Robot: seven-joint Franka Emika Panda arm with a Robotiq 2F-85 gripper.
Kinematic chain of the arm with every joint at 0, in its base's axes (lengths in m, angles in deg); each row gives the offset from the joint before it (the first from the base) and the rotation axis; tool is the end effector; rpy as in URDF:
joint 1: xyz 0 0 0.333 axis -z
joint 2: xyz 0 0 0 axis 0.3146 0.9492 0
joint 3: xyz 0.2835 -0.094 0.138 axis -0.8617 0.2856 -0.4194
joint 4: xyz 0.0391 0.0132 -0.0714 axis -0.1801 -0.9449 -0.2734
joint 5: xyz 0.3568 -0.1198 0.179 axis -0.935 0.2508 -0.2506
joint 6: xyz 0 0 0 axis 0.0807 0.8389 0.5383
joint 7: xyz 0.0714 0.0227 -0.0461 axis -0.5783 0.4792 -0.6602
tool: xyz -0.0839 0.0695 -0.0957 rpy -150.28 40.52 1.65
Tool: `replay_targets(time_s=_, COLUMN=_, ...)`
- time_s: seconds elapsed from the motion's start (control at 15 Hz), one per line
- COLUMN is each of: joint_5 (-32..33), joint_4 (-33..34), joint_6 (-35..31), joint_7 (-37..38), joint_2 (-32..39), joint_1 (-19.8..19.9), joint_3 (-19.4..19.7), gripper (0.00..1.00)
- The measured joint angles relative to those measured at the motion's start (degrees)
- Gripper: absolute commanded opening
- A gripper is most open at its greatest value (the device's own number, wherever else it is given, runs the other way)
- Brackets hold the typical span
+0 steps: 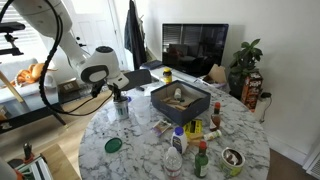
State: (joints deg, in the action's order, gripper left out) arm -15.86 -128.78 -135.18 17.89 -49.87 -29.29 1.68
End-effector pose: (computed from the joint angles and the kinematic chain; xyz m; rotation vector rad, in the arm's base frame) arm 0.4839 0.2149 0.1745 -2.6400 0.9569 -0.1125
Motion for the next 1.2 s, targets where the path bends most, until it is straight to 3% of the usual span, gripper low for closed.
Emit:
replay_targets(time_s=0.07, joint_5=-0.96, joint_4=0.00, joint_6=-0.02, joint_7=-0.79, joint_2=-0.21, joint_1=0.28, joint_3=-0.28, gripper=0.02)
replay_targets(time_s=0.33, joint_5=-5.24, joint_4=0.02, joint_6=-0.09, joint_7=-4.29, joint_2=-1.16, joint_1=0.83, joint_3=-0.91, gripper=0.08)
replay_targets(time_s=0.47, joint_5=-6.87, joint_4=0.01, joint_6=-0.09, joint_7=-5.89, joint_2=-1.47, joint_1=1.49, joint_3=-1.54, gripper=0.33)
replay_targets(time_s=0.53, joint_5=-7.38, joint_4=0.01, joint_6=-0.10, joint_7=-6.50, joint_2=-1.61, joint_1=1.80, joint_3=-1.82, gripper=0.37)
replay_targets(time_s=0.87, joint_5=-9.38, joint_4=0.01, joint_6=-0.10, joint_7=-8.90, joint_2=-2.23, joint_1=2.54, joint_3=-2.94, gripper=0.73)
replay_targets(time_s=1.07, joint_5=-8.92, joint_4=-1.28, joint_6=0.45, joint_7=-5.80, joint_2=-3.09, joint_1=0.89, joint_3=-0.92, gripper=0.95)
replay_targets(time_s=1.2, joint_5=-9.05, joint_4=-3.38, joint_6=3.03, joint_7=-2.47, joint_2=-4.16, joint_1=-0.18, joint_3=0.06, gripper=1.00)
